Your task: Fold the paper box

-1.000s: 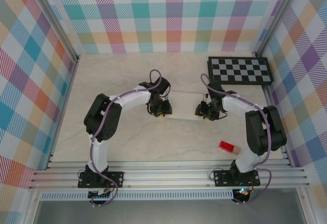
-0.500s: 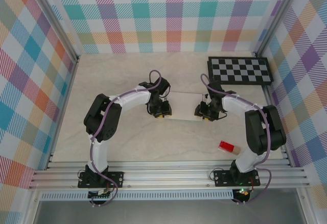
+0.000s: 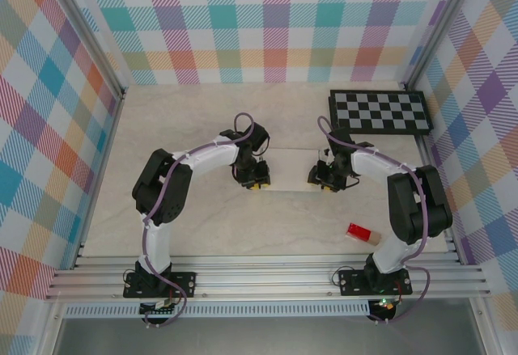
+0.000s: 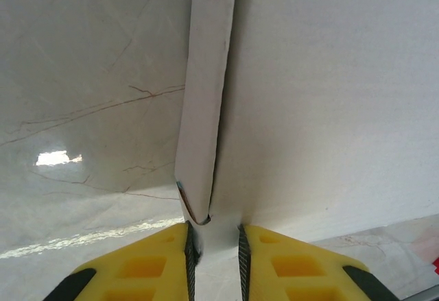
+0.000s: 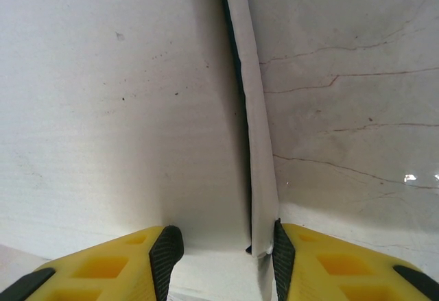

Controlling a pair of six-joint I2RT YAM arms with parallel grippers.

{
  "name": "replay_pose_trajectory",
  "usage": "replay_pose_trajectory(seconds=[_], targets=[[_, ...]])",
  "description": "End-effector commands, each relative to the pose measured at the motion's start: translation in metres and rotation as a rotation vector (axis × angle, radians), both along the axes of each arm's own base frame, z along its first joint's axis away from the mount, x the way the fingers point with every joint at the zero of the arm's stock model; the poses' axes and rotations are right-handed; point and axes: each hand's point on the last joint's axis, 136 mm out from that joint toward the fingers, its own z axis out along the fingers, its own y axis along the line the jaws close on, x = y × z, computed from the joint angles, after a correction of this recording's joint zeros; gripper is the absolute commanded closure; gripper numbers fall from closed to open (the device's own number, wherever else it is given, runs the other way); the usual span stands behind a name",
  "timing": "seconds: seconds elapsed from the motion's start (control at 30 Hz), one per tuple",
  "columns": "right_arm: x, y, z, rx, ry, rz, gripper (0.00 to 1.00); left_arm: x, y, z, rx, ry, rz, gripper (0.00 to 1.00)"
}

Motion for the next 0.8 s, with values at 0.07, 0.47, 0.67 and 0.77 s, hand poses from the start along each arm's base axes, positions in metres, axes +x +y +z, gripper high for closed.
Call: replay_pose_trajectory(seconds=[0.07, 0.47, 0.67, 0.77], targets=[[-0.006, 0.018, 0.004, 0.088, 0.051, 0.017, 0.59, -0.011, -0.023, 0.015, -0.102, 0.01, -0.015, 0.75], [-0.002, 0.007, 0.003, 0.017, -0.021, 0.048, 0.62, -0.011, -0.024, -0.002, -0.114, -0.006, -0.044, 0.8], [0.002, 0.001, 0.005, -0.02, -0.11, 0.101, 0.63, -0.007, -0.022, -0.012, -0.108, -0.065, -0.116, 0.82], [0.003, -0.005, 0.002, -0.061, -0.126, 0.138, 0.63, -0.007, -0.019, -0.018, -0.088, -0.083, -0.147, 0.82]])
